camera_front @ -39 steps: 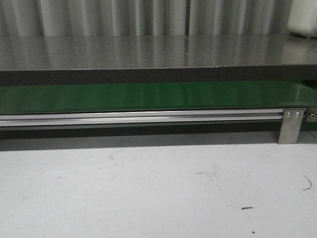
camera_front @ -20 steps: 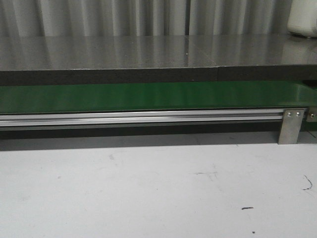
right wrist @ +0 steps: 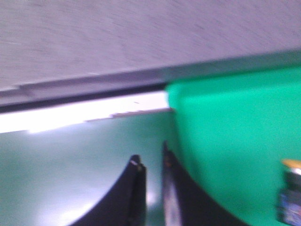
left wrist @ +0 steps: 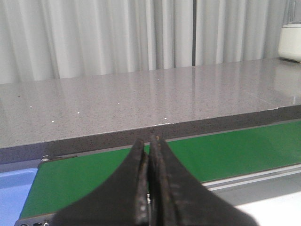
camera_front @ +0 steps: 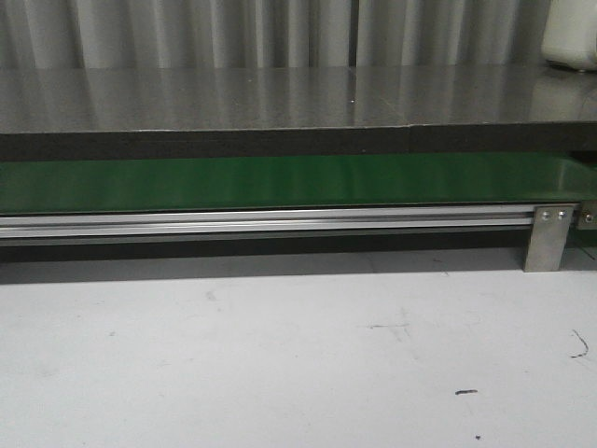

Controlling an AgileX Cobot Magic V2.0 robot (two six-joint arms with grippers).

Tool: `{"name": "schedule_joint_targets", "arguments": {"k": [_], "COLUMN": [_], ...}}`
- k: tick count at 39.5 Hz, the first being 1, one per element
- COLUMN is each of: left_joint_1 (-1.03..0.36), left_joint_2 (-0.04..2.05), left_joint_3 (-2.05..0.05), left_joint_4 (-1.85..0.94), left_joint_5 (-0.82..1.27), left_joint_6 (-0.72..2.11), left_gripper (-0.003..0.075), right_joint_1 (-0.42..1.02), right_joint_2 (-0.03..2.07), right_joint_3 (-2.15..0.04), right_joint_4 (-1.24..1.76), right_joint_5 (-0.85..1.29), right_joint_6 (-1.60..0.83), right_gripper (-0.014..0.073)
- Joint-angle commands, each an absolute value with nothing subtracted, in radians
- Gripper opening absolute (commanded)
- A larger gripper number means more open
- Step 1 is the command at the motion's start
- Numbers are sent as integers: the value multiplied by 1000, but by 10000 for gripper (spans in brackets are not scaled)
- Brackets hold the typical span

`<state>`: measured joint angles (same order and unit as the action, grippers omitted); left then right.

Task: Move button from left to right

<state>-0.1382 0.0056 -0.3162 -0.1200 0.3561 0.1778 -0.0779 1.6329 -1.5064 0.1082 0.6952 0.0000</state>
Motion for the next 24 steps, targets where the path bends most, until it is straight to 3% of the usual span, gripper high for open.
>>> {"name": "schedule_joint_targets", "arguments": {"k": [1,11,24], "left_joint_1": [-147,-147,-147], "left_joint_2": [18,18,18], "left_joint_3": [-340,-340,-340], "left_joint_4": [-131,-131,-131], "left_joint_5": [274,274,274], "left_joint_6": [171,171,171], "left_gripper": [-21,-21,-21], "right_joint_1": [-21,105,158], "right_joint_2": [1543,1401,983], "right_joint_3": [-1535,-1444,-925], "right_joint_4": [107,107,107], "right_joint_5": [631,634,318], "right_joint_6": [-10,-61,-89], "right_gripper": [-71,-67,-67]}}
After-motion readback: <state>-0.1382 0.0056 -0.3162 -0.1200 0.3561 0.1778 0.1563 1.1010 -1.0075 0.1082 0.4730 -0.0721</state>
